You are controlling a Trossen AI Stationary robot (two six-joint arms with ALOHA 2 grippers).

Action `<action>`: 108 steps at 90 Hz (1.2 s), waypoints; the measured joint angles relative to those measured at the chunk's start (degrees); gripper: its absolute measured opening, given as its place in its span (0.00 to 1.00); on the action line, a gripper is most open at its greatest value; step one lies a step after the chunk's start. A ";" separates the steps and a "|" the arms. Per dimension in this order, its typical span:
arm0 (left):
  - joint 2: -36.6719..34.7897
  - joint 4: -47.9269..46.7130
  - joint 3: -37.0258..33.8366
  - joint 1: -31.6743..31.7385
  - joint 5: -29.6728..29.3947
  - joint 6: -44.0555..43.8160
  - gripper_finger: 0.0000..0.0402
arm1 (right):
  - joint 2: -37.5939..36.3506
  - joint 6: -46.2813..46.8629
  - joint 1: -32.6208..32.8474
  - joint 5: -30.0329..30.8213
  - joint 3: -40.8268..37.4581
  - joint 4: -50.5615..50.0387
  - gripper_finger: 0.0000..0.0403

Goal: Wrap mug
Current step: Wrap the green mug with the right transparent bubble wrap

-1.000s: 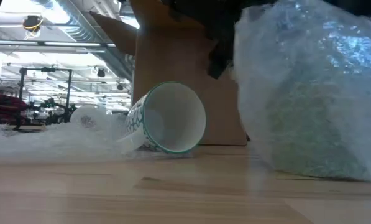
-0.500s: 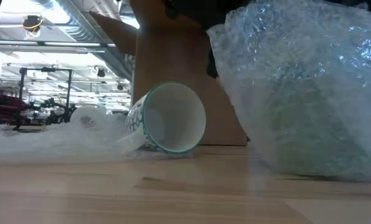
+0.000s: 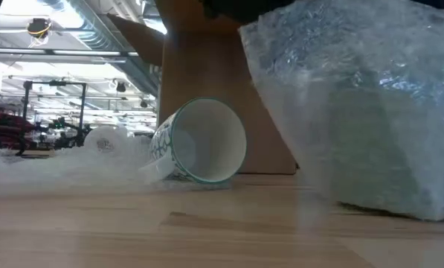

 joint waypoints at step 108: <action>0.91 -1.98 0.13 -0.57 1.59 0.65 0.26 | 0.00 -5.68 -0.02 3.30 1.34 2.76 0.00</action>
